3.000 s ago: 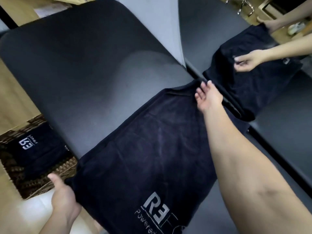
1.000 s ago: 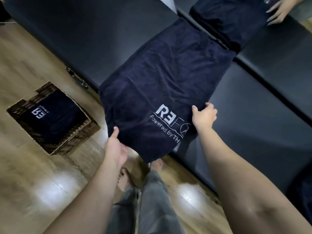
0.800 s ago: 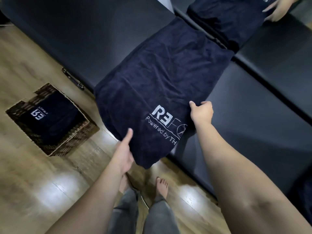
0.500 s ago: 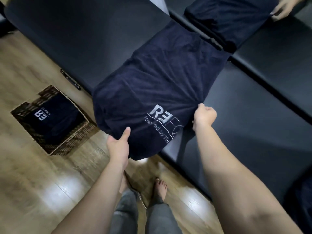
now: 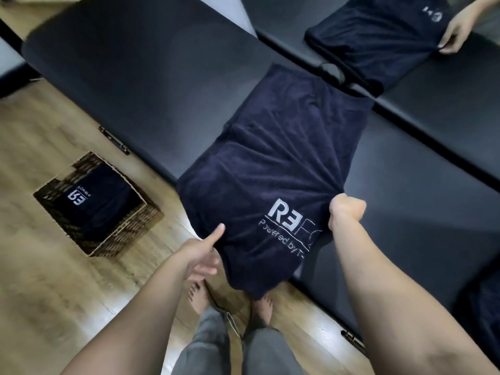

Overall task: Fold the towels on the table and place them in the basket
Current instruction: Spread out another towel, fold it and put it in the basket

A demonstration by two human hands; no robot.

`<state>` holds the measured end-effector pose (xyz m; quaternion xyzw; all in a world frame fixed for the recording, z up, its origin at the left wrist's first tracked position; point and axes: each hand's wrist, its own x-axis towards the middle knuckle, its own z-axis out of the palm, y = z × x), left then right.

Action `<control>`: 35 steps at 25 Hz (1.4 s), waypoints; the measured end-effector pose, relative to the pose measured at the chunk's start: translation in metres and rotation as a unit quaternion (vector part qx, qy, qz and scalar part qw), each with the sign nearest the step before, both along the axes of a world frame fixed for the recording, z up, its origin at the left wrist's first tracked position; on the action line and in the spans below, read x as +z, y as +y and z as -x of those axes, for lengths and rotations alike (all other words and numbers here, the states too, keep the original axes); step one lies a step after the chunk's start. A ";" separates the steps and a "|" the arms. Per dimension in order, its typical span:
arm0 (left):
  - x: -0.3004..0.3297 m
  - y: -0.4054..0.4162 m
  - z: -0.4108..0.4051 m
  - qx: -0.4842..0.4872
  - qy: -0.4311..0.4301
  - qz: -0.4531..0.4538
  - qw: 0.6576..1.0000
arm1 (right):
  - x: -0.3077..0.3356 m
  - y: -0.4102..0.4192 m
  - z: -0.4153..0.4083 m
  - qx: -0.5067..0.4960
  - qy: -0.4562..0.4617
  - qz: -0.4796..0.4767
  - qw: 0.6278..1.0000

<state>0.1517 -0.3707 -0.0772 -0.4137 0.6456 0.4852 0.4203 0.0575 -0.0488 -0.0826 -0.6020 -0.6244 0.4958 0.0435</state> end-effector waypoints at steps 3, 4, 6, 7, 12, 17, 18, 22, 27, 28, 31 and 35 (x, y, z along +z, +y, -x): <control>-0.005 -0.009 0.020 0.058 0.218 0.256 0.940 | -0.005 0.017 -0.010 0.033 -0.044 0.030 0.998; -0.003 -0.007 0.031 0.026 0.302 0.308 0.902 | -0.004 0.013 -0.015 0.070 -0.063 0.027 0.995; 0.004 0.001 0.059 -0.075 0.387 0.343 0.852 | -0.002 -0.006 -0.033 0.148 -0.077 0.008 0.986; 0.006 0.006 0.074 -0.112 0.382 0.343 0.851 | 0.000 -0.017 -0.043 0.176 -0.076 0.000 0.981; -0.003 0.002 0.101 -0.226 0.249 0.365 0.868 | -0.008 -0.044 -0.081 0.207 -0.090 0.003 0.974; -0.011 -0.028 0.083 -0.288 0.359 0.297 0.837 | -0.004 -0.070 -0.113 0.100 -0.087 -0.038 0.990; -0.010 -0.037 0.079 -0.250 0.387 0.236 0.856 | -0.001 -0.080 -0.120 0.086 -0.088 -0.043 0.991; -0.014 -0.066 0.059 -0.118 0.277 0.004 0.953 | 0.002 -0.119 -0.156 0.090 -0.092 -0.048 0.991; -0.028 -0.083 0.029 -0.197 0.092 -0.056 0.975 | -0.013 -0.132 -0.192 0.062 -0.019 -0.015 0.998; -0.028 -0.085 0.024 -0.184 0.096 -0.058 0.977 | -0.014 -0.132 -0.198 0.041 0.010 0.000 0.999; -0.032 -0.087 0.008 -0.119 0.120 -0.078 0.983 | -0.019 -0.136 -0.217 0.029 0.066 0.037 0.997; -0.033 -0.093 -0.015 -0.056 0.131 -0.102 0.984 | -0.039 -0.146 -0.238 0.100 0.059 0.140 0.983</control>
